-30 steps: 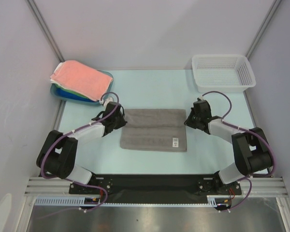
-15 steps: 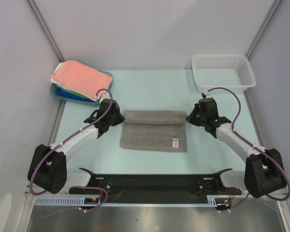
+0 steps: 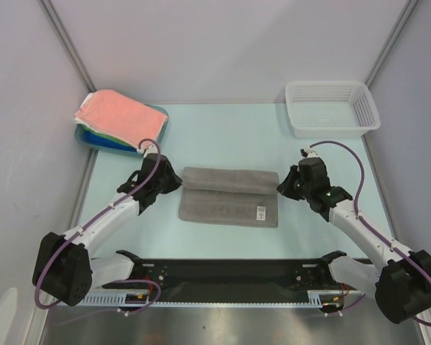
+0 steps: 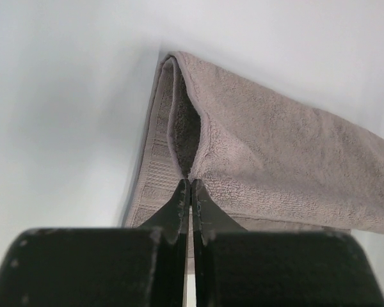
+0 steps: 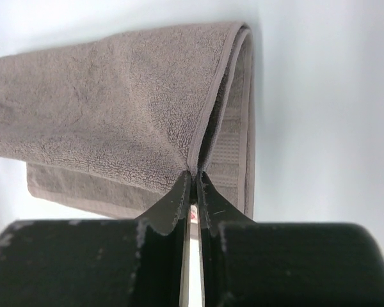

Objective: Fold and stack the towels
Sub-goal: Fold the towel

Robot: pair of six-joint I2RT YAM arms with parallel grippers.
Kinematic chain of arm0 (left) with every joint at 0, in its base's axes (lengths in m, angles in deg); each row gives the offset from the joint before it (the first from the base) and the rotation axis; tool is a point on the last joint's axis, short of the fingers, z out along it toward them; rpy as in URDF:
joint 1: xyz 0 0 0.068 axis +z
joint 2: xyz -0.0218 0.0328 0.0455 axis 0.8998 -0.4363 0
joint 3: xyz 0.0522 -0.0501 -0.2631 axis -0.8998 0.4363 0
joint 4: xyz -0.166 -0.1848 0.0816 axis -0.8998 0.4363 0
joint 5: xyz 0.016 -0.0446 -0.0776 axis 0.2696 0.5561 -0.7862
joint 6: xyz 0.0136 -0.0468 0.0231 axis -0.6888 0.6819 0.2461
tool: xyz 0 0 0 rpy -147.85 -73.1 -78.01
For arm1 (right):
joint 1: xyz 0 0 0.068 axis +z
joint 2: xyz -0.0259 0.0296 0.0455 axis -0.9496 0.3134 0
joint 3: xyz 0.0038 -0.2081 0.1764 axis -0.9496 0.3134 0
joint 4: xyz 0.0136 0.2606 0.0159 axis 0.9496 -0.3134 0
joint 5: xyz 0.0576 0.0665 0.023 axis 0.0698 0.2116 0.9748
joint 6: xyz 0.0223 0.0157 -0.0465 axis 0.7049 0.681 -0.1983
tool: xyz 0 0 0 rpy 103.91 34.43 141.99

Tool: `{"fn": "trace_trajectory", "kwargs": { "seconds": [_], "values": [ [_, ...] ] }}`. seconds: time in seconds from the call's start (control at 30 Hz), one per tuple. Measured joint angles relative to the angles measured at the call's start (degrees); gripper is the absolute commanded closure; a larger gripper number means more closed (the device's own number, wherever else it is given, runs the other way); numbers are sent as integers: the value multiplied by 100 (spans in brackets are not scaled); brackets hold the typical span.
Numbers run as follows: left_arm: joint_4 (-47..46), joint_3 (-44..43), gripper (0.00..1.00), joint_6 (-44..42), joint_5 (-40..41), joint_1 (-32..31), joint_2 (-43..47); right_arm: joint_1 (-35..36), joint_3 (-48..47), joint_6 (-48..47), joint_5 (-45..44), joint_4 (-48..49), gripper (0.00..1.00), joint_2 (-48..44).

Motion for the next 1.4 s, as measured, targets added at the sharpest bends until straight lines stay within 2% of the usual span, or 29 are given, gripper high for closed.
{"fn": "trace_trajectory", "kwargs": {
  "seconds": [0.83, 1.4],
  "values": [
    [205, 883, 100, -17, -343, 7, 944, 601, 664, 299, 7, -479, 100, -852],
    [367, 1255, 100, -52, -546, 7, 1484, 717, 1016, 518, 9, -769, 100, -1432]
  ]
}}
